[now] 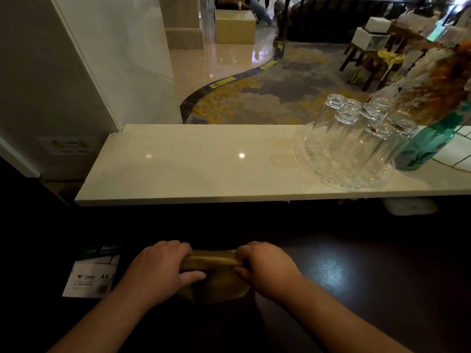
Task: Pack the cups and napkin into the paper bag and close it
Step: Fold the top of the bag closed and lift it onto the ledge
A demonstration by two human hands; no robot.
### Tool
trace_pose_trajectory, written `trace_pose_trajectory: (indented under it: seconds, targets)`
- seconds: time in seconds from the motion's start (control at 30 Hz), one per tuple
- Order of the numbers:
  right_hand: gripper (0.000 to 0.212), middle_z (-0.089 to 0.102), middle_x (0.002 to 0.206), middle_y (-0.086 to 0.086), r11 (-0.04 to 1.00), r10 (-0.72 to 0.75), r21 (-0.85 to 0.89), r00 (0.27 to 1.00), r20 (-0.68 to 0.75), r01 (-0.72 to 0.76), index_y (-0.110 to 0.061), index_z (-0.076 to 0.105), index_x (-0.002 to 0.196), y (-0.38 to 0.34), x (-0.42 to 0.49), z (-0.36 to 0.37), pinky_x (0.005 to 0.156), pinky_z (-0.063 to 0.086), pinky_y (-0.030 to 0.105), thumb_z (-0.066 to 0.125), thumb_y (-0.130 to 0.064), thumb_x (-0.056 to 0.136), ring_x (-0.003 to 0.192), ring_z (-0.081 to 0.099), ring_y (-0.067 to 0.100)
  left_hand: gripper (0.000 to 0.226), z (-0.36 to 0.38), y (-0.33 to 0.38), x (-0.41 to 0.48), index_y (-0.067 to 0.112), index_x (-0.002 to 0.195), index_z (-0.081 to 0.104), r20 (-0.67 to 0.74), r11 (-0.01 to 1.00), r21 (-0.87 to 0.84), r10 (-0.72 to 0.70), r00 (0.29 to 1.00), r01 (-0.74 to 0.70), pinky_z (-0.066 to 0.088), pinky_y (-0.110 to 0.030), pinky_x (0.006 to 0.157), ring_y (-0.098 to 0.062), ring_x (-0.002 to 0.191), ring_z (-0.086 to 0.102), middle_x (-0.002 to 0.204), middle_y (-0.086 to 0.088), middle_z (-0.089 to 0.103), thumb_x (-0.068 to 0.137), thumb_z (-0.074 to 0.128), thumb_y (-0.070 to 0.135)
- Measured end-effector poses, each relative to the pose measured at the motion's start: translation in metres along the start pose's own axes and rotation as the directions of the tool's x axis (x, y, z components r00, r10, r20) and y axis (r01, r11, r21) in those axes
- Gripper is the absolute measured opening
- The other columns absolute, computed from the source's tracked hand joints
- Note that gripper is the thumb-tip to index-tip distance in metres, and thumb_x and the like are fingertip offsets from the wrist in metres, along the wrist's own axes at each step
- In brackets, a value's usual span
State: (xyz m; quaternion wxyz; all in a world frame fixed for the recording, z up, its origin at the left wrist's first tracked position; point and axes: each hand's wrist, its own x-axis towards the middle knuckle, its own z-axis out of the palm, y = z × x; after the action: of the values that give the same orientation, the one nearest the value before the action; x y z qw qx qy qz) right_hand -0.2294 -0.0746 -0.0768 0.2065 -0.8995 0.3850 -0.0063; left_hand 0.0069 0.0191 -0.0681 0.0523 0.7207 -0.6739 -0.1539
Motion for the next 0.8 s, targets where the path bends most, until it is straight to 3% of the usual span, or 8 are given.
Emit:
trace_pose_trajectory:
  seconds: [0.2,0.33,0.53,0.67,0.8]
  targets:
    - [0.022,0.062,0.093,-0.002,0.999,0.008,-0.041,1.0,-0.008,-0.008,-0.024,0.065,0.089,0.004,0.002,0.002,0.065,0.049,0.034,0.061,-0.046,0.089,0.085,0.06,0.021,0.012,-0.003,-0.009,0.0,0.034,0.093,0.065,-0.022,0.996,0.078,-0.034,0.999,0.036,0.054,-0.034,0.072,-0.011,0.088,0.054,0.083,0.015,0.052,0.095,0.068,0.045]
    - [0.025,0.06,0.094,-0.004,1.0,-0.012,-0.005,1.0,0.018,0.012,-0.025,0.066,0.092,0.009,-0.004,-0.003,0.064,0.048,0.033,0.056,-0.048,0.094,0.084,0.06,0.018,0.015,0.002,-0.014,-0.002,0.031,0.09,0.066,-0.019,0.993,0.094,-0.068,0.998,0.069,0.055,-0.037,0.07,-0.013,0.086,0.055,0.077,0.012,0.047,0.095,0.068,0.044]
    - [0.026,0.059,0.089,-0.003,0.998,-0.02,-0.058,0.997,-0.074,0.015,-0.022,0.066,0.085,0.011,-0.005,-0.024,0.064,0.052,0.039,0.049,-0.039,0.093,0.08,0.062,0.021,0.032,-0.013,-0.022,-0.004,0.028,0.086,0.075,-0.06,0.99,0.068,-0.117,0.991,0.121,0.058,-0.037,0.064,-0.02,0.081,0.069,0.084,0.007,0.068,0.092,0.055,0.052]
    - [0.022,0.058,0.084,-0.004,0.997,-0.04,-0.064,0.987,-0.155,0.03,-0.023,0.065,0.078,0.007,-0.002,-0.071,0.065,0.052,0.039,0.054,-0.037,0.091,0.076,0.062,0.02,0.015,-0.052,-0.015,0.002,0.037,0.09,0.072,-0.132,0.996,-0.008,-0.088,0.987,0.088,0.056,-0.035,0.067,-0.008,0.079,0.064,0.084,0.014,0.065,0.097,0.064,0.048]
    - [0.018,0.057,0.081,-0.008,0.995,-0.049,-0.095,0.988,-0.144,0.035,-0.026,0.067,0.079,-0.001,0.003,-0.137,0.064,0.048,0.032,0.058,-0.036,0.092,0.074,0.059,0.013,0.015,-0.102,0.002,0.017,0.033,0.088,0.075,-0.196,0.997,-0.057,-0.065,0.978,0.055,0.052,-0.035,0.07,-0.015,0.081,0.063,0.081,0.013,0.065,0.096,0.067,0.042]
